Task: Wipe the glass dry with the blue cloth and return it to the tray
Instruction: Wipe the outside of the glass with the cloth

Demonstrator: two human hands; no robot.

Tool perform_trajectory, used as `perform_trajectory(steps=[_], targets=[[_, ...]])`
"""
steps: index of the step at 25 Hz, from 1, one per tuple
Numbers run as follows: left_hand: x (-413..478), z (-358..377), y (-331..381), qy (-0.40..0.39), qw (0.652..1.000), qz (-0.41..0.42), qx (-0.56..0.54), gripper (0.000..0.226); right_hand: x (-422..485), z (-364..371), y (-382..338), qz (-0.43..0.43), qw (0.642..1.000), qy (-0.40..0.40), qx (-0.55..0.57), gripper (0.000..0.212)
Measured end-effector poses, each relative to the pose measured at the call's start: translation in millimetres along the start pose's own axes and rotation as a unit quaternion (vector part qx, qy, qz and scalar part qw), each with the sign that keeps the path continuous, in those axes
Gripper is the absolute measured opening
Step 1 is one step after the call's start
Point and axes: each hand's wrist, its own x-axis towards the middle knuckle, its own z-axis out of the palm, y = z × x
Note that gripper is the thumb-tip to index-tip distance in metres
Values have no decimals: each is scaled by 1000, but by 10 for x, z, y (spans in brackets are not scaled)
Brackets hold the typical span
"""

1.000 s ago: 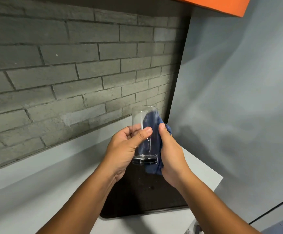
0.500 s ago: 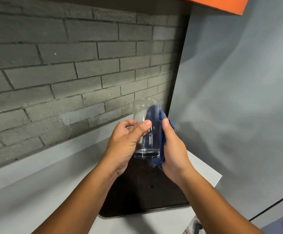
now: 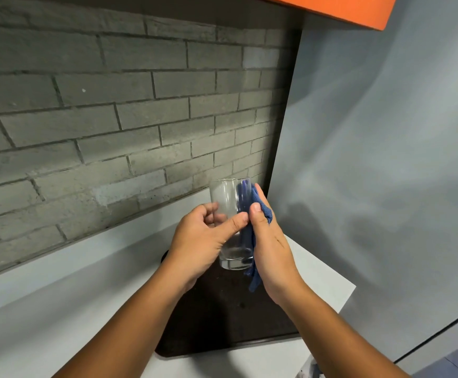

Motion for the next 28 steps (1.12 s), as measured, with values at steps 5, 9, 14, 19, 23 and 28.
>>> perform_trajectory(steps=[5, 9, 14, 19, 23, 28], targets=[[100, 63, -94, 37, 998, -18, -41, 76, 30, -29, -105, 99, 994, -7, 40, 48], [143, 63, -94, 35, 992, -50, -113, 73, 34, -39, -69, 50, 998, -31, 36, 44], [157, 85, -44, 26, 989, -47, -138, 76, -18, 1, -97, -17, 999, -43, -9, 50], [77, 45, -62, 22, 990, -43, -134, 83, -25, 21, -58, -56, 997, -46, -23, 50], [89, 16, -53, 37, 991, -35, -120, 78, -42, 35, -90, -87, 992, -73, -57, 57], [76, 4, -9, 31, 993, -32, -112, 82, -115, 58, -60, -118, 986, -85, -87, 59]])
